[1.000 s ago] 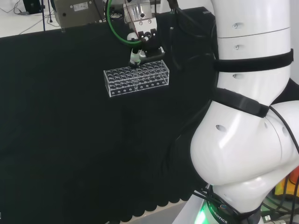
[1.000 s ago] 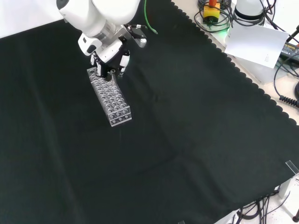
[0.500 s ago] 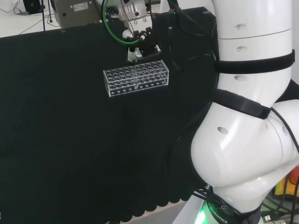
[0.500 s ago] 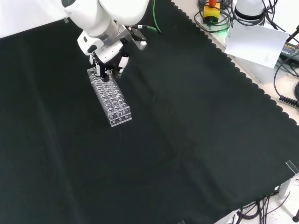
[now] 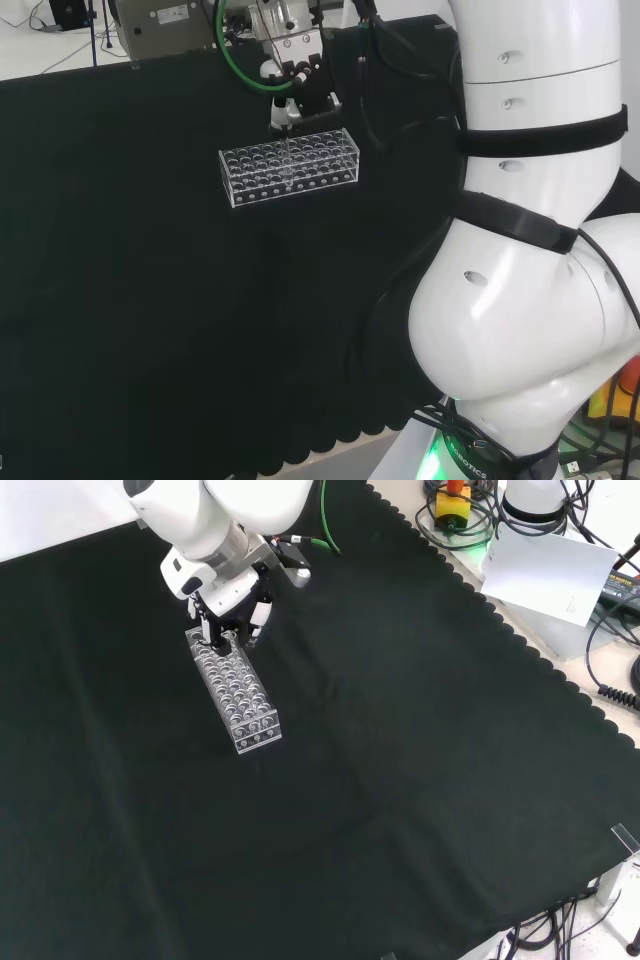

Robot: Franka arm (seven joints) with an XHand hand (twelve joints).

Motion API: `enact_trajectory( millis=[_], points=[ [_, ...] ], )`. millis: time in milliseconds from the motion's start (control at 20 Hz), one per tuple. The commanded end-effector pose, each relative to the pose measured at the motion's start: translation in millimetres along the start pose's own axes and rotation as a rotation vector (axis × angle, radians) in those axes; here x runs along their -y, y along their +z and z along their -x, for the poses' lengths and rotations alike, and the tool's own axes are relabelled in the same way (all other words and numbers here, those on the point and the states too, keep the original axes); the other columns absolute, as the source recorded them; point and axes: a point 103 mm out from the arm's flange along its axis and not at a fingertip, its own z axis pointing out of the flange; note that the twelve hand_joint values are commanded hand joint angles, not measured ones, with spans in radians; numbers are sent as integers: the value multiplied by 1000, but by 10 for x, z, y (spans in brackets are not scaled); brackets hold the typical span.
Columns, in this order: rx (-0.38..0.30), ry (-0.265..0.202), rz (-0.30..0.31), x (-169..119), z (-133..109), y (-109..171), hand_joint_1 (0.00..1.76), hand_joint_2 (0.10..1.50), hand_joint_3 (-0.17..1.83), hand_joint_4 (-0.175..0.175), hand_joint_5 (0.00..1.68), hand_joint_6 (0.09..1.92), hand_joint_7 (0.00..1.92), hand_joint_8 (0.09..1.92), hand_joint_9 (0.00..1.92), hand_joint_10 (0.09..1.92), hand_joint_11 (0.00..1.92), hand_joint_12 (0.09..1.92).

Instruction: Pick up the test tube.

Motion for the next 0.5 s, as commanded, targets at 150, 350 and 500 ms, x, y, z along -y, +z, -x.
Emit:
enact_trajectory(
  millis=[150, 350, 500],
  points=[
    [-9, 13, 9, 53, 93, -43, 1408, 1008, -1, -175, 1100, 713, 1697, 438, 1219, 670, 839, 1194],
    [-16, 14, 16, 64, 107, -50, 1408, 1008, -1, -175, 1102, 711, 1697, 437, 1220, 668, 839, 1194],
    [-24, 16, 16, 74, 108, -56, 1409, 1007, -1, -175, 1103, 709, 1698, 435, 1221, 666, 840, 1194]
  ],
)
